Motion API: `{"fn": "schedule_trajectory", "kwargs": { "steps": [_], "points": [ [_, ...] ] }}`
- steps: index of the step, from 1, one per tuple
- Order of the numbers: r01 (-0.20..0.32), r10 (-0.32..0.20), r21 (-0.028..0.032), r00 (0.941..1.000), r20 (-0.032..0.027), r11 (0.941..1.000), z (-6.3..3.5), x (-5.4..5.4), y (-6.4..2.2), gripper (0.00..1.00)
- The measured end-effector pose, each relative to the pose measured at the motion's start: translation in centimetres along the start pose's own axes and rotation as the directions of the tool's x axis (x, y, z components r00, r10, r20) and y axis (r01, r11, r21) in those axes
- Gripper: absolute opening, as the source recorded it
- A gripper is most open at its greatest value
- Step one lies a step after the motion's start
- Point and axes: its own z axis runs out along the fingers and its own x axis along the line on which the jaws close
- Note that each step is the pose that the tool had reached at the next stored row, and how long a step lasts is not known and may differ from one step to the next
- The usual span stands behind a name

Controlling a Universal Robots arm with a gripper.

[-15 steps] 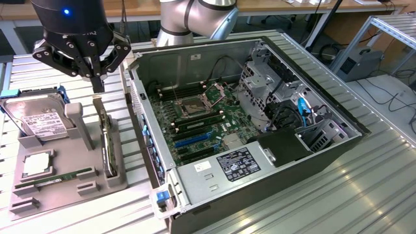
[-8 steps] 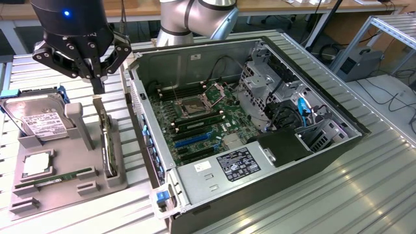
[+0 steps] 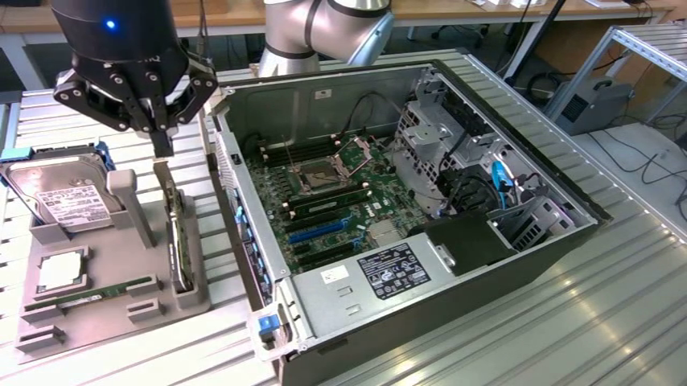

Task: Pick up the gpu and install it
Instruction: 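Reach for the gpu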

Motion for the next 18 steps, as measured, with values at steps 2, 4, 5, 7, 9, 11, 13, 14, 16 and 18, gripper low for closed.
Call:
{"fn": "schedule_trajectory", "kwargs": {
  "steps": [2,4,5,7,9,11,13,14,16,18],
  "points": [
    [0.000,0.000,0.0000,1.0000,0.0000,1.0000,0.00,-0.01,-0.08,0.11],
    [0.000,0.000,-0.0001,1.0000,0.0000,1.0000,0.00,-0.01,-0.20,0.11],
    [0.000,0.000,0.0000,1.0000,0.0000,1.0000,0.00,-0.02,-0.24,0.11],
    [0.000,0.000,0.0000,1.0000,0.0000,1.0000,0.00,-0.03,-0.32,0.11],
    [0.000,0.000,0.0000,1.0000,0.0000,1.0000,0.00,-0.03,-0.40,0.11],
    [0.000,0.000,-0.0001,1.0000,0.0001,1.0000,0.00,-0.04,-0.48,0.11],
    [0.000,0.000,0.0000,1.0000,0.0000,1.0000,-0.01,-0.04,-0.57,0.11],
    [0.000,0.000,0.0000,1.0000,0.0000,1.0000,0.00,-0.05,-0.63,0.11],
    [0.000,0.000,0.0000,1.0000,0.0000,1.0000,0.00,-0.05,-0.71,0.11],
    [0.000,0.000,0.0000,1.0000,0.0000,1.0000,-0.01,-0.06,-0.80,0.11]
  ]
}}
